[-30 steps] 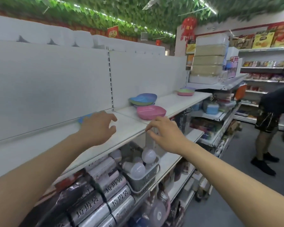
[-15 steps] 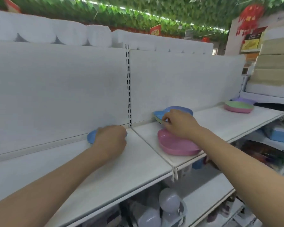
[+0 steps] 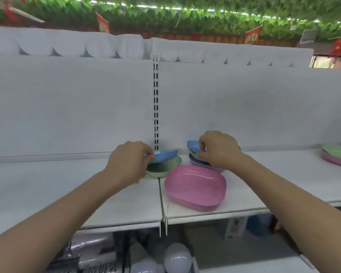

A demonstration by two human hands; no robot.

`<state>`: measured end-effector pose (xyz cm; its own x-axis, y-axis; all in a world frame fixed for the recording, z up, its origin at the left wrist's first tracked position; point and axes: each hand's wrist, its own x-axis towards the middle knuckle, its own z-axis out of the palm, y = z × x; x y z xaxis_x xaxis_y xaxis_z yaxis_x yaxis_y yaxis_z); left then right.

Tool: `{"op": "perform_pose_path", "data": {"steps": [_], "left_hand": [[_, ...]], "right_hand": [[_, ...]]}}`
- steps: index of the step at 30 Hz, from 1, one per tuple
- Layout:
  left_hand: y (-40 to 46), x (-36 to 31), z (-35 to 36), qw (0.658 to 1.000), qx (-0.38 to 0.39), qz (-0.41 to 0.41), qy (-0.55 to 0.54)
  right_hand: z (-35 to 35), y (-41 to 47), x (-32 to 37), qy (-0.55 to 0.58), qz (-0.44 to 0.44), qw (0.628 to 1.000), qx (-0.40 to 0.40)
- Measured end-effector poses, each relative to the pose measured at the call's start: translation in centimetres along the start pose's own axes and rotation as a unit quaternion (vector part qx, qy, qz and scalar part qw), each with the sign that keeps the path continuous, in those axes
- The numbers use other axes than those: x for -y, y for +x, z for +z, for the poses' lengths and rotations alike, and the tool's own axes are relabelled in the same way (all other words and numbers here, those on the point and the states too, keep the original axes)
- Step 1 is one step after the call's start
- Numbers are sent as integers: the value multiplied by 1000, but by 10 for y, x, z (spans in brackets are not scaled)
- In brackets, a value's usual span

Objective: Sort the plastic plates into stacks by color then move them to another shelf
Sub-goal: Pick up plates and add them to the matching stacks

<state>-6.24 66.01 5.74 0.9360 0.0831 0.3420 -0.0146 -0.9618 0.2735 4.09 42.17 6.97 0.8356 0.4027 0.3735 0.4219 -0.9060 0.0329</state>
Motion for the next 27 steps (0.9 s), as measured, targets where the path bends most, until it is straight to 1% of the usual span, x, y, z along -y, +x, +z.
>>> {"op": "perform_pose_path", "data": {"steps": [2, 3, 4, 7, 9, 12, 14, 15, 16, 18, 19, 20, 21, 23, 27], "left_hand": [[-7, -5, -2, 995, 26, -45, -84], [-9, -8, -2, 989, 33, -71, -129], [-11, -11, -3, 980, 34, -97, -169], [-9, -13, -5, 947, 17, -169, -271], [-6, -11, -6, 924, 5, -199, -326], [-4, -10, -7, 896, -10, -217, -387], [-7, -9, -8, 880, -11, -226, -417], [-10, -8, -9, 875, -8, -229, -426], [-13, -7, -10, 872, -5, -232, -431], [-20, 0, -12, 870, -5, -239, -431], [-23, 4, -13, 872, -7, -241, -427], [-25, 9, -14, 873, -9, -243, -422], [-28, 13, -15, 875, -11, -244, -417], [-34, 23, -19, 878, -12, -250, -409], [-53, 44, -29, 876, -25, -268, -400]], "right_hand": [[-2, -1, -6, 71, 11, 997, -1], [-2, -2, -9, 90, 15, 996, -15], [-2, -4, -10, 91, 17, 995, -38], [-3, -12, -10, 41, 10, 992, -121], [-3, -16, -10, 24, 3, 990, -142], [3, -15, -17, 63, -3, 990, -127], [7, -14, -21, 144, 8, 986, -87], [7, -15, -20, 211, 17, 976, -57], [6, -17, -16, 299, 29, 953, -27], [5, -21, -6, 475, 70, 877, 20], [3, -22, -2, 535, 91, 840, 34], [3, -23, 3, 573, 102, 812, 44], [4, -23, 7, 596, 103, 795, 51], [5, -22, 19, 608, 86, 787, 65], [2, -22, 49, 600, 55, 791, 103]]}}
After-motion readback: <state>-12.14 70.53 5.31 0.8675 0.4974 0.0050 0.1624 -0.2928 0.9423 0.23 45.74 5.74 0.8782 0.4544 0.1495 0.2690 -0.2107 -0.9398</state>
